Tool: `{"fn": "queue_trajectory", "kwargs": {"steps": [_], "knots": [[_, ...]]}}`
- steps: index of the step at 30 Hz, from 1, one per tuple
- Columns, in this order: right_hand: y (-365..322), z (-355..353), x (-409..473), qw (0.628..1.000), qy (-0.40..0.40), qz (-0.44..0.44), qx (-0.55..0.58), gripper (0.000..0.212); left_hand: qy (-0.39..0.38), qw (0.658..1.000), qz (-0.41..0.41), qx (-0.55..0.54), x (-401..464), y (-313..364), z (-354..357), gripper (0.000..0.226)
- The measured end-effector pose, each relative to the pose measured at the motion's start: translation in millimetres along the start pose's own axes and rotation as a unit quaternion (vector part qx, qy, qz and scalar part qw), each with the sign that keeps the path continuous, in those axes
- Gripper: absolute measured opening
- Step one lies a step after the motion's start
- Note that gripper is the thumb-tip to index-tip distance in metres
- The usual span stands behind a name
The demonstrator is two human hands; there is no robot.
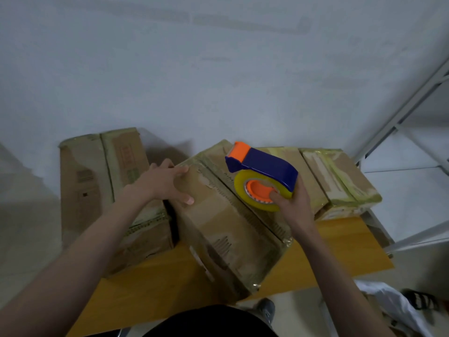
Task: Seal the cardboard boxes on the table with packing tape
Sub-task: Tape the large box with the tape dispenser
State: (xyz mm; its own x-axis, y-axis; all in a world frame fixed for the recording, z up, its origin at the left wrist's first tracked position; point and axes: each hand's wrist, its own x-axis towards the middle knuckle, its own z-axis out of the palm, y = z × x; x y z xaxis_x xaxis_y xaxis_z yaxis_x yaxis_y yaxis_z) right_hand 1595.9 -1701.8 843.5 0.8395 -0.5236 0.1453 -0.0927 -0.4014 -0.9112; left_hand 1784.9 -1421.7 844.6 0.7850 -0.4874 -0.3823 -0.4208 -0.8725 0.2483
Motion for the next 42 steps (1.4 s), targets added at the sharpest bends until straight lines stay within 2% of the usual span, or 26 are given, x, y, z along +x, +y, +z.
{"fn": "queue_trajectory", "kwargs": {"steps": [4,10,14,16,18,21,24,29,35,37,42], "knots": [[-4.5,5.6,-3.9,1.000,-0.023,-0.004,0.017,0.062,0.030,0.999,0.010,0.034,-28.7,20.4,14.4,0.098],[-0.8,5.1,-12.7,0.999,-0.036,0.002,0.023,0.061,0.072,0.997,0.023,0.034,-54.8,31.1,35.5,0.083],[-1.2,2.3,-21.3,0.999,-0.035,-0.005,0.037,0.069,0.065,0.998,0.014,0.008,-60.2,28.8,35.8,0.075],[-1.8,0.6,-24.8,0.999,-0.035,-0.010,0.036,0.071,0.101,0.994,0.019,-0.019,-60.0,30.2,30.1,0.065],[-4.4,-0.6,-28.1,0.999,-0.030,-0.018,0.035,0.072,0.176,0.980,0.051,-0.078,-58.4,36.6,20.8,0.054],[-6.8,-1.4,-32.5,0.999,-0.019,-0.026,0.036,0.069,0.247,0.930,0.089,-0.257,-61.4,57.7,1.8,0.032],[-8.8,-2.5,-35.9,0.998,-0.011,-0.031,0.051,0.067,0.232,0.903,0.112,-0.344,-69.7,77.6,-11.1,0.028],[-14.5,-5.9,-39.9,0.996,-0.003,-0.053,0.071,0.078,0.193,0.878,0.144,-0.413,-77.0,92.7,-15.6,0.041],[-17.9,-6.1,-43.0,0.995,0.001,-0.052,0.080,0.069,0.164,0.843,0.104,-0.501,-82.7,97.2,-21.8,0.023],[-16.5,-5.8,-42.6,0.995,0.000,-0.054,0.081,0.064,0.145,0.831,0.083,-0.531,-81.1,95.2,-22.2,0.024],[-13.2,-2.1,-43.5,0.995,0.002,-0.068,0.076,0.071,0.118,0.797,0.043,-0.591,-80.3,94.9,-22.1,0.029]]}}
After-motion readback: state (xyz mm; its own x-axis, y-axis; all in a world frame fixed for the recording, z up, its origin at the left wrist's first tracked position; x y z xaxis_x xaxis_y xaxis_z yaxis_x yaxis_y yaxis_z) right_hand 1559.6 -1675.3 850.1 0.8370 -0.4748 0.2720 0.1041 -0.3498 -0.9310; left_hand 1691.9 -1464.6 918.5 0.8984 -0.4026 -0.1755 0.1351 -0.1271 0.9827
